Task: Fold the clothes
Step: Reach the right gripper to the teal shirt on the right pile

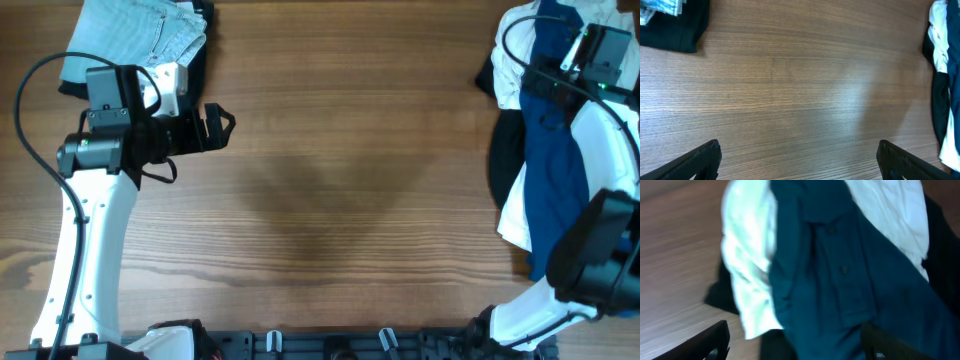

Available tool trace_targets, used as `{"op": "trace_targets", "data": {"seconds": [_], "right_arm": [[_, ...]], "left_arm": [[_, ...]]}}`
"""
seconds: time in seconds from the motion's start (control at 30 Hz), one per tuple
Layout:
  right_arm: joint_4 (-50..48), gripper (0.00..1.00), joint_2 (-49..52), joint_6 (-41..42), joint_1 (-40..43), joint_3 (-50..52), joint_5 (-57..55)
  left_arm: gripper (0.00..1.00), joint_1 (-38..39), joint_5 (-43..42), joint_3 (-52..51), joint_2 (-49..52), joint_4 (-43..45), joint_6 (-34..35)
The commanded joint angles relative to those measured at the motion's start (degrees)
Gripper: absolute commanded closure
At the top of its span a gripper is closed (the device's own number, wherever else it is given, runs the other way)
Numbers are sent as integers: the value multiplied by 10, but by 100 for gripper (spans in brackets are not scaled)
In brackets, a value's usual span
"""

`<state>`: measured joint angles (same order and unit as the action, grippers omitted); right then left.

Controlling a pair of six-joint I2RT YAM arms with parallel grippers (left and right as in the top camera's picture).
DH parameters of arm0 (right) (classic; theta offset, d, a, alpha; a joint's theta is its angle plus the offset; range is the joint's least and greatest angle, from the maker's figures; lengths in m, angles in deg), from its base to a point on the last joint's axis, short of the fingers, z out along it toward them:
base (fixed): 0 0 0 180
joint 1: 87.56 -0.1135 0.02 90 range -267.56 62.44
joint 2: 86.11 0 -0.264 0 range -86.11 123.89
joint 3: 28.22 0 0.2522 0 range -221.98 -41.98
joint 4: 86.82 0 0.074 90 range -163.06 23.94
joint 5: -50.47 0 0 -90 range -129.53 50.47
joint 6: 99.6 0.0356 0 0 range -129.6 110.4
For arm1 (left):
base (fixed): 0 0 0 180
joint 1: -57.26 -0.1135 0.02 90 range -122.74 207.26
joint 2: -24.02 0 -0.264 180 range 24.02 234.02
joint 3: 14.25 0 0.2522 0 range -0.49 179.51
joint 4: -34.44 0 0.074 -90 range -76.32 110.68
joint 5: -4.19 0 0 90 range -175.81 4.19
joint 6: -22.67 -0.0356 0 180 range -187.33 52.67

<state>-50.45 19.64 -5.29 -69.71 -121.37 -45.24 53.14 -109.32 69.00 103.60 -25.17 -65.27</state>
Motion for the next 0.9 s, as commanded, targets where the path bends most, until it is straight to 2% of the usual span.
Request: {"op": "trace_targets", "data": {"seconds": [0.0,0.1,0.27,0.5,0.53,0.7,0.77,0.8,0.87], "right_arm": [[-33,20,45,-3,-1,-12,-12],[-70,25,75,-12,-1,-12,-12],[-135,29,122,-12,-1,-12,-11],[-197,38,169,-6,-1,-12,34],[-201,42,174,0,-1,-12,34],[-209,78,177,4,-1,-12,31],[-210,85,177,4,-1,-12,24],[-211,92,177,3,-1,-12,25],[-212,96,177,3,-1,-12,18]], "left_arm": [[0,3,-11,10,3,1,-1],[0,3,-11,10,3,-3,-1],[0,3,-11,10,3,-3,-1],[0,3,-11,10,3,-3,-1],[0,3,-11,10,3,-3,0],[1,3,-11,10,3,-3,-1],[1,3,-11,10,3,-3,-1],[2,3,-11,10,3,-3,-1],[3,3,-11,10,3,-3,0]]}}
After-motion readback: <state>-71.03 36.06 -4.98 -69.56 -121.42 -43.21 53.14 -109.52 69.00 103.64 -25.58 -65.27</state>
